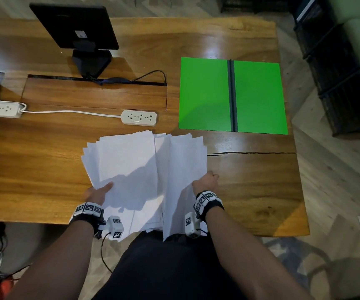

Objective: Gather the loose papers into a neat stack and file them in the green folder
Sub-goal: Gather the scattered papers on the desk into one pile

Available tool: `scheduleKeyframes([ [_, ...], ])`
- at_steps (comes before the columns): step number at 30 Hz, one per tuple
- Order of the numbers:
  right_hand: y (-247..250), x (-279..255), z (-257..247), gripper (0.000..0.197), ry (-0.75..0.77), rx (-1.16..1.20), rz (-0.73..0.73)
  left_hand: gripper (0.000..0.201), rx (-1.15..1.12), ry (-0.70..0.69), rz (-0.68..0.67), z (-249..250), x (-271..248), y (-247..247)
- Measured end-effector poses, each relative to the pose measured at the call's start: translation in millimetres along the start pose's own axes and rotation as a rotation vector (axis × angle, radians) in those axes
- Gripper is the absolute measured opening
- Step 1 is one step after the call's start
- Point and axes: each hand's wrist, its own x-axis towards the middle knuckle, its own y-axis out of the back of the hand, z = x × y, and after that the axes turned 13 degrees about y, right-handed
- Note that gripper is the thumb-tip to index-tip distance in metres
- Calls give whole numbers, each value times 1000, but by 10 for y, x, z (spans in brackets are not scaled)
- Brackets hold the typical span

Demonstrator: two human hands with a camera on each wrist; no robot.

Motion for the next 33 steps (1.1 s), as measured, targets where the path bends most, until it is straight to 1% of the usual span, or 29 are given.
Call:
scheduleKeyframes([
  [2, 20, 3, -9, 47, -20, 125, 10, 50, 6, 8, 3, -18, 31, 3],
  [4, 70, -7, 19, 39, -30, 226, -12, 50, 11, 8, 11, -25, 40, 19],
  [7, 146, -3, 117, 23, -9, 269, -94, 52, 19, 29, 24, -42, 91, 40],
  [9, 239, 13, 167, 16, 7, 303, -108, 56, 32, 20, 29, -54, 134, 33],
  [10, 304, 23, 189, 18, 18, 317, -99, 61, 42, 21, 24, -60, 140, 26],
  [12, 481, 54, 256, 31, 61, 307, -69, 70, 60, 27, 15, -69, 138, -2],
  [14, 733, 56, 363, 37, 113, 263, -51, 69, 75, 22, 22, -64, 94, -43],
  [18, 1316, -43, 476, 37, 164, 276, 3, 67, 60, 46, 30, -69, 34, -129],
  [22, 1826, -350, 323, 45, 275, 328, 26, 72, 77, 48, 43, -86, 56, -102],
  [25, 2072, -636, 137, 45, 383, 407, 12, 71, 85, 50, 41, -87, 66, -94],
  [27, 2157, -781, -6, 42, 455, 452, -12, 68, 80, 59, 37, -81, 59, -84],
  [29, 2153, -861, -166, 41, 487, 542, -72, 66, 55, 60, 17, -72, 27, -73],
  [32, 1925, -870, -400, 47, 514, 697, -175, 67, 23, 48, 18, -23, -42, -69],
  [33, 1765, -829, -467, 49, 493, 726, -205, 73, 22, 53, 25, -6, -67, -73],
])
